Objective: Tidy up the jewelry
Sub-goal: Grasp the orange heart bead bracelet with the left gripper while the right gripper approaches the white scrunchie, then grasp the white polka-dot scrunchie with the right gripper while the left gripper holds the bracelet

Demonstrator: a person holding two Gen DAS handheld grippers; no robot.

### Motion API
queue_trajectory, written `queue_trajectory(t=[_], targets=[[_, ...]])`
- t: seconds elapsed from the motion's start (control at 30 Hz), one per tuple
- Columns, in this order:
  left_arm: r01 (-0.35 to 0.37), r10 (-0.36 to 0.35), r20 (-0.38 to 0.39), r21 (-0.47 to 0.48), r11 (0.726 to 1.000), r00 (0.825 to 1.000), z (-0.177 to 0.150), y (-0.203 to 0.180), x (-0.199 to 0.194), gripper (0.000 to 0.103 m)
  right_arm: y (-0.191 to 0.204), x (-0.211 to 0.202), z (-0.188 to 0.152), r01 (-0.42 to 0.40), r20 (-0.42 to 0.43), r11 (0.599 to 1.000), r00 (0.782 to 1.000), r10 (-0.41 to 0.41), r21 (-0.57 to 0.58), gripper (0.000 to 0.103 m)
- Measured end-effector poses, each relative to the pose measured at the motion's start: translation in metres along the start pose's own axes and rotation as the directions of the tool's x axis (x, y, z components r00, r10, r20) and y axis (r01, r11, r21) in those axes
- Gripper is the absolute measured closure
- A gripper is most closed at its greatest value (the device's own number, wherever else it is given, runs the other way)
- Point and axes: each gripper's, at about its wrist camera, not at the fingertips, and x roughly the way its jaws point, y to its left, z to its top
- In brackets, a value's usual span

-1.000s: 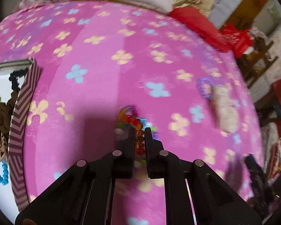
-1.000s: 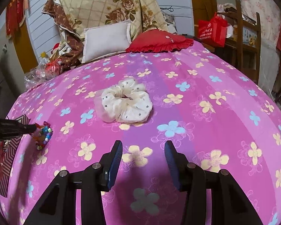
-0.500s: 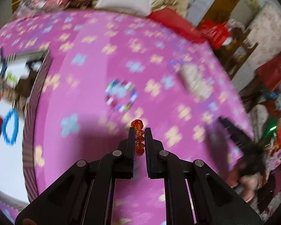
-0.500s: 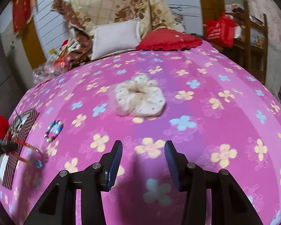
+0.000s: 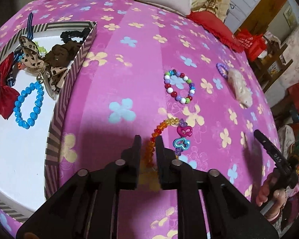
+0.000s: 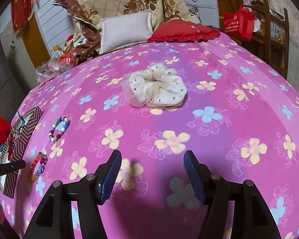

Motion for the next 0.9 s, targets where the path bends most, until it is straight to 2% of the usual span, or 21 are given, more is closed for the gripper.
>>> queue_trajectory(t=[0.07, 0.33, 0.5, 0.63, 0.77, 0.8, 0.83, 0.9], targets=[[0.008, -0.008, 0.000, 0.008, 1.000, 1.000, 0.000, -0.001, 0.002, 0.073, 0.000, 0.002, -0.001, -0.003, -0.010, 1.000, 1.000, 0.003, 0.006, 0.041], [-0.021, 0.022, 0.001, 0.128, 0.992, 1.000, 0.000, -0.021, 0.025, 0.073, -0.001, -0.001, 0.005, 0.009, -0.002, 1.000, 1.000, -0.009, 0.017, 0.041], [-0.038, 0.035, 0.023, 0.191, 0.981, 0.999, -0.002, -0.031, 0.030, 0.073, 0.011, -0.001, 0.035, -0.022, 0.000, 0.999, 1.000, 0.022, -0.030, 0.041], [-0.032, 0.023, 0.044, 0.222, 0.974, 0.999, -0.006, -0.032, 0.030, 0.073, 0.032, 0.026, 0.067, 0.066, -0.014, 0.987, 0.998, -0.069, -0.148, 0.041], [0.002, -0.014, 0.052, 0.227, 0.974, 0.999, -0.007, -0.028, 0.029, 0.074, 0.039, 0.060, 0.092, 0.113, -0.056, 0.977, 0.991, -0.125, -0.183, 0.041], [0.008, -0.020, 0.050, 0.229, 0.973, 0.999, -0.006, -0.027, 0.029, 0.078, 0.040, 0.071, 0.098, 0.120, -0.074, 0.975, 0.988, -0.136, -0.189, 0.041], [0.016, -0.026, 0.041, 0.226, 0.974, 0.999, -0.006, -0.026, 0.031, 0.096, 0.041, 0.081, 0.102, 0.133, -0.088, 0.972, 0.984, -0.152, -0.196, 0.041], [0.034, -0.042, 0.034, 0.218, 0.975, 0.999, -0.005, -0.025, 0.031, 0.095, 0.043, 0.095, 0.107, 0.149, -0.106, 0.967, 0.979, -0.173, -0.206, 0.041]])
